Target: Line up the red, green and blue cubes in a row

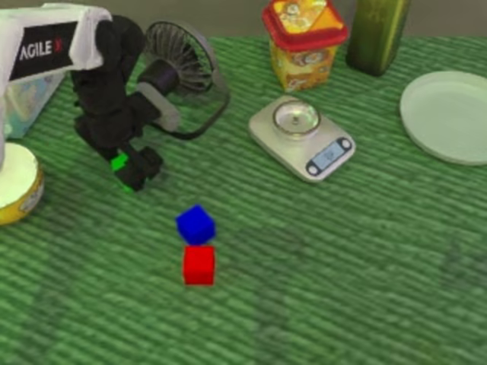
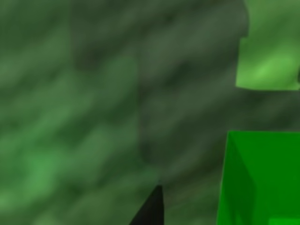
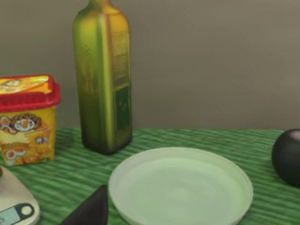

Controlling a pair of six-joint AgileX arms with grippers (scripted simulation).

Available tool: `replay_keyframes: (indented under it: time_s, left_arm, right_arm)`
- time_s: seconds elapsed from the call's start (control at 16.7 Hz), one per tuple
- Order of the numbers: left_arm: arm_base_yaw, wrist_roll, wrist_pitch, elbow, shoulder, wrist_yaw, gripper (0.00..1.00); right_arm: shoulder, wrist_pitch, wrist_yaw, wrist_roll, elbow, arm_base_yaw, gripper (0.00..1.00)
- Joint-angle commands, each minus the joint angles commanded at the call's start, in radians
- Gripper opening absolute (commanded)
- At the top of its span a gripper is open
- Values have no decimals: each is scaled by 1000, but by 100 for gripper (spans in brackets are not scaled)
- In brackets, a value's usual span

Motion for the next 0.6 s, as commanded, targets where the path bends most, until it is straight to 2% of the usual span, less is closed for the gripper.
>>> replay_keyframes:
  time_s: [0.3,0.6]
  left_arm:
    - [0,0,0,0,0,0,2]
    - [0,0,0,0,0,0,0]
  right_arm:
    - [0,0,0,0,0,0,100]
    - [0,0,0,0,0,0,100]
